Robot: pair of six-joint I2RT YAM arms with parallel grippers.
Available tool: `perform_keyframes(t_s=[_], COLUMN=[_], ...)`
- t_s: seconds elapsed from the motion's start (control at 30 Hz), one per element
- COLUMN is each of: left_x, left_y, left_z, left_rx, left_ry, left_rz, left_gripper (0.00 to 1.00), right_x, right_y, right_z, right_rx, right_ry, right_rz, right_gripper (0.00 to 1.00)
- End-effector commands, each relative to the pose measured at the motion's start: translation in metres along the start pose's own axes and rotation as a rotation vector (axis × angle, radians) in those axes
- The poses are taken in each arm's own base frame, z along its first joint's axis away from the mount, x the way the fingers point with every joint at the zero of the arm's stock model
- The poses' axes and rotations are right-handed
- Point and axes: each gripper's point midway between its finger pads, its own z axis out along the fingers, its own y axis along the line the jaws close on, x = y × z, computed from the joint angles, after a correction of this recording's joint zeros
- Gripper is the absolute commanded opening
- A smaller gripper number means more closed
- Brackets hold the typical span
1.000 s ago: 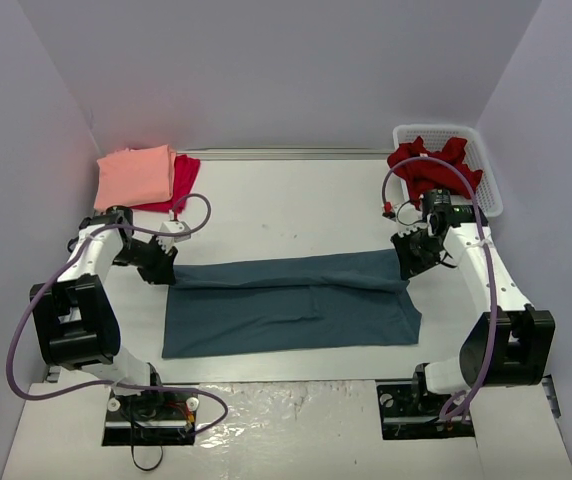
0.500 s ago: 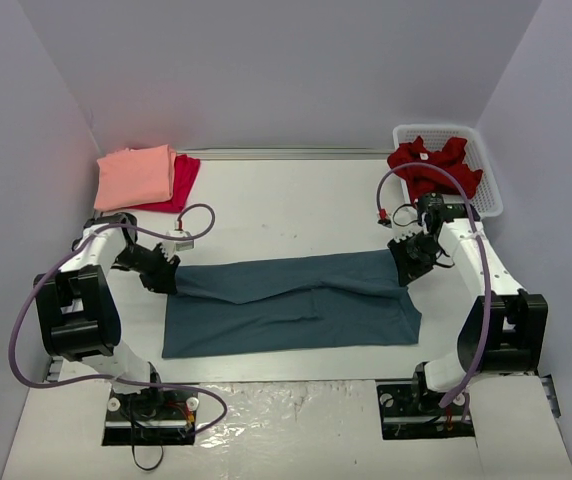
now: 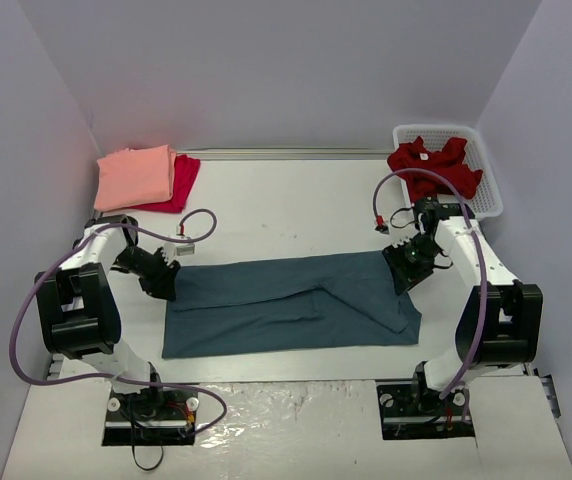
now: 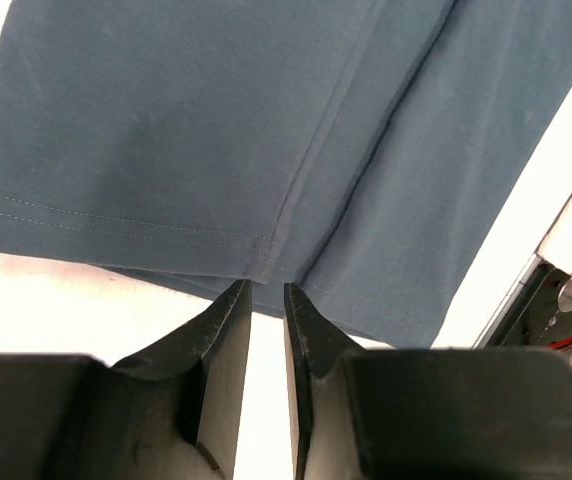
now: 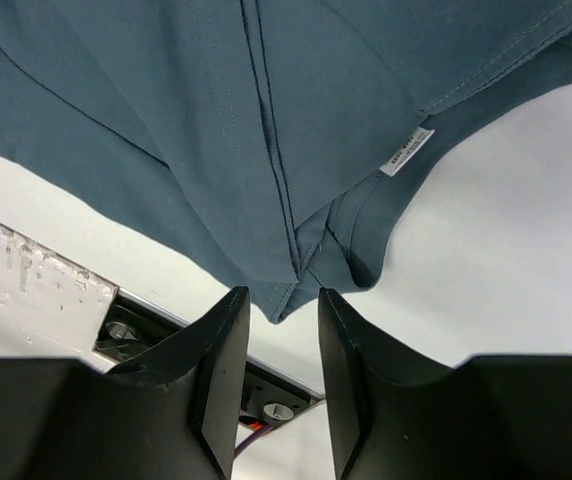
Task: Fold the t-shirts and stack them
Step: Fold the other side of the tshirt into a rectangle
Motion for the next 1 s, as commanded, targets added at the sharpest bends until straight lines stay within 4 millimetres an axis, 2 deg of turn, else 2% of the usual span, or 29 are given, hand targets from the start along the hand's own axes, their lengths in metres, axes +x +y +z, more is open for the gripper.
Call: perform_keyframes(t_s=[0.0,0.17,0.3,0.5,0.63,0.97], left_x=[-0.007,-0.023,-0.035,-0.033,-0.033,-0.03], left_y=[-0.004,-0.002,-0.002,0.003,0.0,-0.002], left_z=[-0.013,-0.019,-0.018,-0.009,-0.011,-0.015], left_rx=[-0.014,-0.058,-0.07,-0.098,-0.114,-0.166], left_ry=[-0.015,-0.081,-0.15,-0.176,-0.199,-0.21], left_rz=[0.019,-0.034,-0.075,-0.158,-0.174,-0.192], left_gripper=[0.19,0.19,0.19,0.21,0.22,0.22], right_x=[0.012,-0.006,-0.024,-0.05,-0.065,-0.086], right_y=[0.011,0.008,0.019,0.039,0.049,0.043], right_z=[-0.007,-0.022,-0.021,0.004,0.03,0.068], right_rx=[-0.042,-0.03,-0.128,-0.314,-0.416,-0.489], right_ry=[0.066,0.007,-0.026,-0.029,0.008,0.063], right_rz=[-0.017,-0.056,-0.11,-0.194,-0.233,-0.249], right_gripper=[0.3,0.33,0.36,0.39,0.4,0.4])
